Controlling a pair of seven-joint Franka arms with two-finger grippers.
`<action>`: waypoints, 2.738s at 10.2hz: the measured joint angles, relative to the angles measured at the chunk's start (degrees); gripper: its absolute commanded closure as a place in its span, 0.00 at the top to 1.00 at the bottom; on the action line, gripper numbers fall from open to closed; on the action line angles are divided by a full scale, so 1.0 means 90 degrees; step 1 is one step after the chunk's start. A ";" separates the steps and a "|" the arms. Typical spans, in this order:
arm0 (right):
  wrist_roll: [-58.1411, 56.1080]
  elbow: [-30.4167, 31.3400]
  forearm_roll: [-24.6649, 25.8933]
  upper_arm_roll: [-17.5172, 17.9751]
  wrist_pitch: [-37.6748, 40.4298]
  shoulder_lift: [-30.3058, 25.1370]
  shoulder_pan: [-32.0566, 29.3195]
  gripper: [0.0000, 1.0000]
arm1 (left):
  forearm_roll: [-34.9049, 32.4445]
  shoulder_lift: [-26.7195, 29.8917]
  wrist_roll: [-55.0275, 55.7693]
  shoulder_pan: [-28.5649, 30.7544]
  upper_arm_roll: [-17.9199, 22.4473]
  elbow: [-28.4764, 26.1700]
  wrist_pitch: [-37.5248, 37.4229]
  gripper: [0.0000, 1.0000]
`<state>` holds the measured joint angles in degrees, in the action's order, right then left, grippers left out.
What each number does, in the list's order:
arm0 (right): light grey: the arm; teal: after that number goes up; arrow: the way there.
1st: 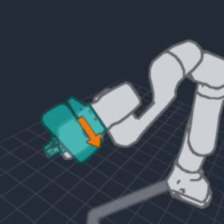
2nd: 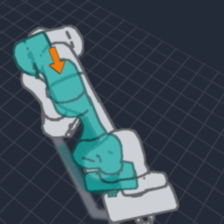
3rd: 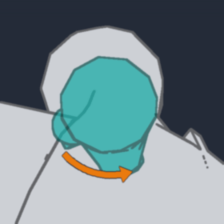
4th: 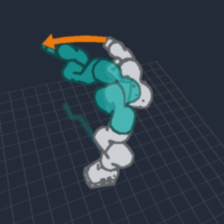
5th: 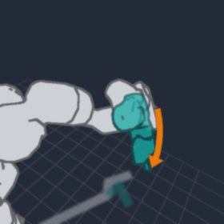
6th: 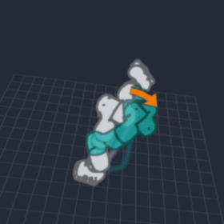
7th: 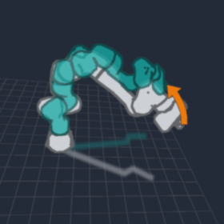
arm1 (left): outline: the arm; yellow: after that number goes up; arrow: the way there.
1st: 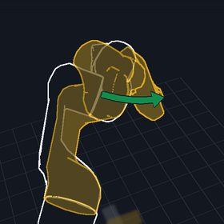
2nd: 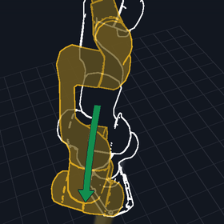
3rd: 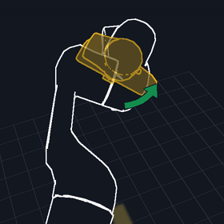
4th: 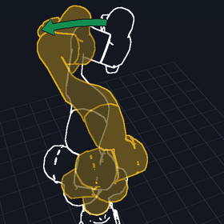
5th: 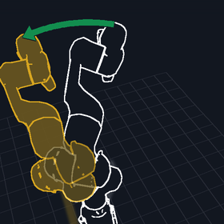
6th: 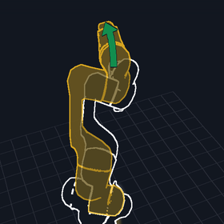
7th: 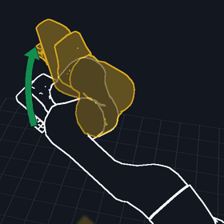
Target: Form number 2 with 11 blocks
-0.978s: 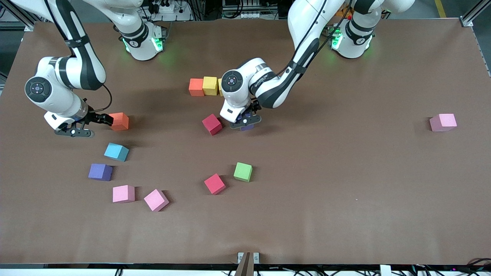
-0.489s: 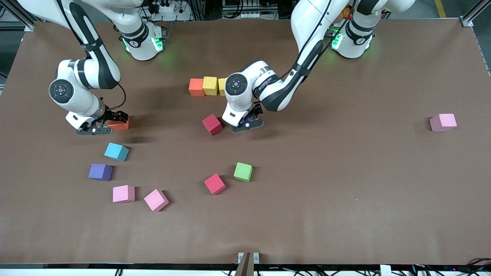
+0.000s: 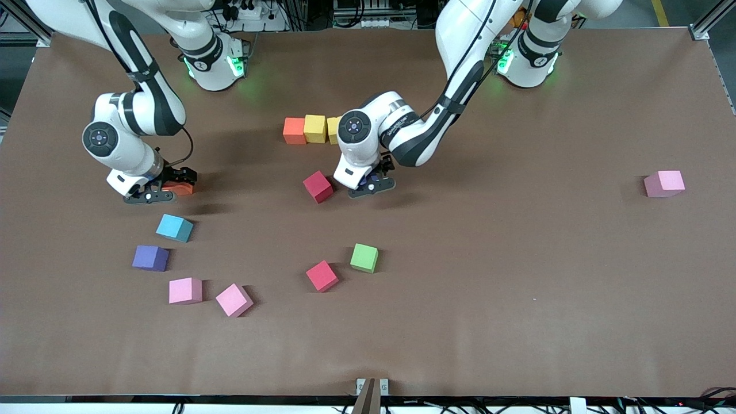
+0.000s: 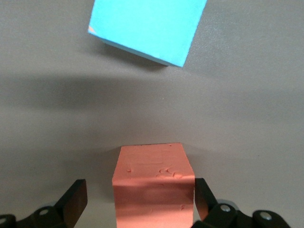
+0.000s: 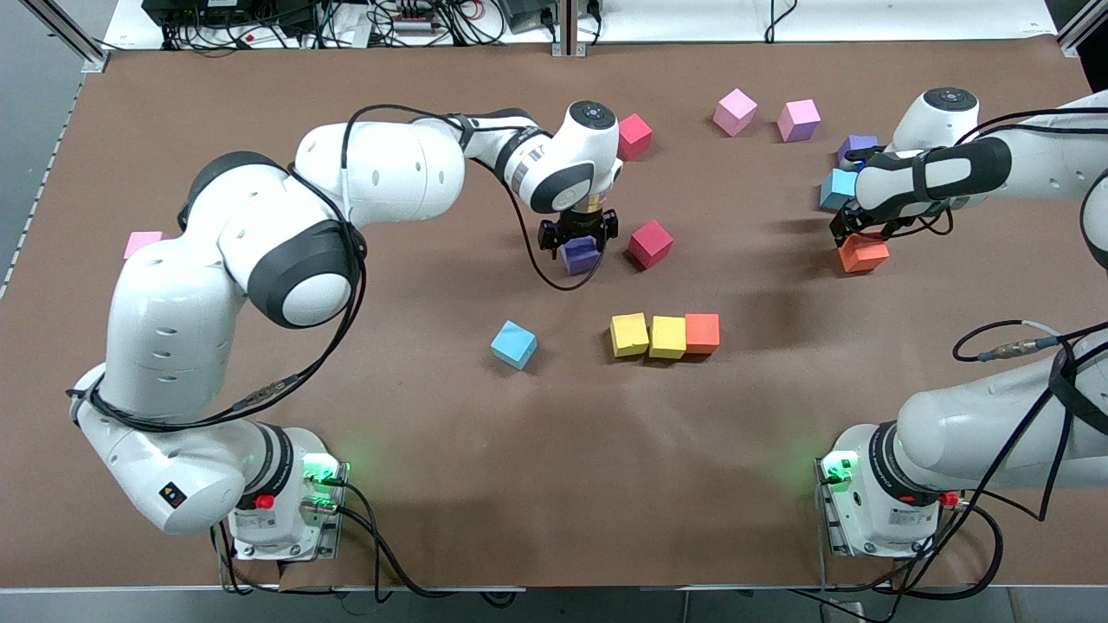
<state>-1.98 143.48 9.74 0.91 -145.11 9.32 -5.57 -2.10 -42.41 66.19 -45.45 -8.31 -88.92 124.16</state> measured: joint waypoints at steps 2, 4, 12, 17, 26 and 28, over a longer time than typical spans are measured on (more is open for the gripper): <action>-0.0022 0.0022 -0.0024 -0.0003 0.0000 0.0035 -0.0003 1.00 | 0.0000 0.0000 0.0001 0.0002 0.0001 -0.0003 0.0005 0.71; -0.0098 0.0055 -0.0041 -0.0016 0.0000 0.0063 -0.0045 0.96 | 0.0000 0.0000 0.0004 0.0002 0.0001 -0.0006 0.0009 0.14; -0.0524 0.0039 -0.0306 -0.0102 0.0036 0.0074 -0.0179 0.00 | 0.0370 0.0400 0.3380 0.0061 -0.0183 0.0051 -0.1137 0.03; -0.0558 -0.0489 -0.0758 -0.0036 0.0703 -0.0005 0.0075 0.00 | 0.0969 0.0748 0.5762 0.0054 -0.0473 -0.0408 -0.0977 0.03; -0.0087 -0.0938 -0.1503 0.0050 0.0950 -0.0018 0.0702 0.00 | 0.1959 0.2329 0.6952 0.0130 -0.0601 -0.3264 0.1780 0.03; 0.0103 -0.1054 -0.1546 0.0054 0.0950 -0.0018 0.0799 0.00 | 0.2031 0.2327 0.7352 0.0118 -0.0731 -0.3591 0.2328 0.02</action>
<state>-1.05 133.99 -4.18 1.40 -136.56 9.16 1.62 16.18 -21.47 132.35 -44.39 -14.89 -121.24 145.10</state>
